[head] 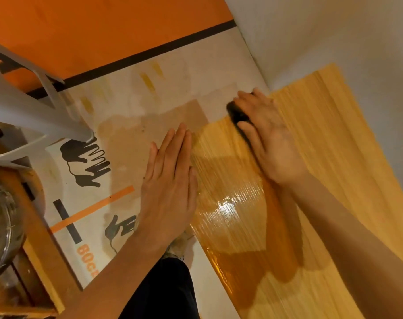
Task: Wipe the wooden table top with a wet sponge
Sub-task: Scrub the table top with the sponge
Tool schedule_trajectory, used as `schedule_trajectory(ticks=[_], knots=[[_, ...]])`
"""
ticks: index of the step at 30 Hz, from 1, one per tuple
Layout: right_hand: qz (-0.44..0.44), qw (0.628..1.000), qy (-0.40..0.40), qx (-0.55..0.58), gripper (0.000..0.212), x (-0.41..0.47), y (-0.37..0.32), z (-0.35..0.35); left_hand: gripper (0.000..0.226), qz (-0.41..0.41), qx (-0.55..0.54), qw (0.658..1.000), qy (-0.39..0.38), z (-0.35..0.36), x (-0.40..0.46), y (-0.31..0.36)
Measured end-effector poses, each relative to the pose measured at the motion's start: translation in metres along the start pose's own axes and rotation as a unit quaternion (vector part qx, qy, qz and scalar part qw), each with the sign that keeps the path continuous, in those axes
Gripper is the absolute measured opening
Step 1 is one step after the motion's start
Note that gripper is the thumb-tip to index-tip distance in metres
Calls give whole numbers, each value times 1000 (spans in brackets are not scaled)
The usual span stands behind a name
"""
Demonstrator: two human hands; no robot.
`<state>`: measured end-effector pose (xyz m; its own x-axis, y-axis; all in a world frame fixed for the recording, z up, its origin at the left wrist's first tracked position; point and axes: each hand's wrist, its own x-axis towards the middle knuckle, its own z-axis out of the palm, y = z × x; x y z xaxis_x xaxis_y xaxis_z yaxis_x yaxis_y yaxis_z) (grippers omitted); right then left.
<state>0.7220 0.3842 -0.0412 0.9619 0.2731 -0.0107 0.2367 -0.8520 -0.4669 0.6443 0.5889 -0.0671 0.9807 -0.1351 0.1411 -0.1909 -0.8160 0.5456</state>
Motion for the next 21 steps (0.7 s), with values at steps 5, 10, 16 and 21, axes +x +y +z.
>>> schedule_trajectory(ticks=[5,10,16,21], knots=[[57,997,41,33,32,10,-19,3,55,-1,-5,1000,-2,2,-2,-2],[-69,996,-49,8,36,16,-56,20,55,5,-21,1000,-4,1,-3,-3],[70,996,25,-40,38,30,0,-12,56,-30,-81,996,1,-7,-16,-20],[29,999,20,9,37,3,-71,34,64,-105,-154,982,-12,-10,-32,-28]])
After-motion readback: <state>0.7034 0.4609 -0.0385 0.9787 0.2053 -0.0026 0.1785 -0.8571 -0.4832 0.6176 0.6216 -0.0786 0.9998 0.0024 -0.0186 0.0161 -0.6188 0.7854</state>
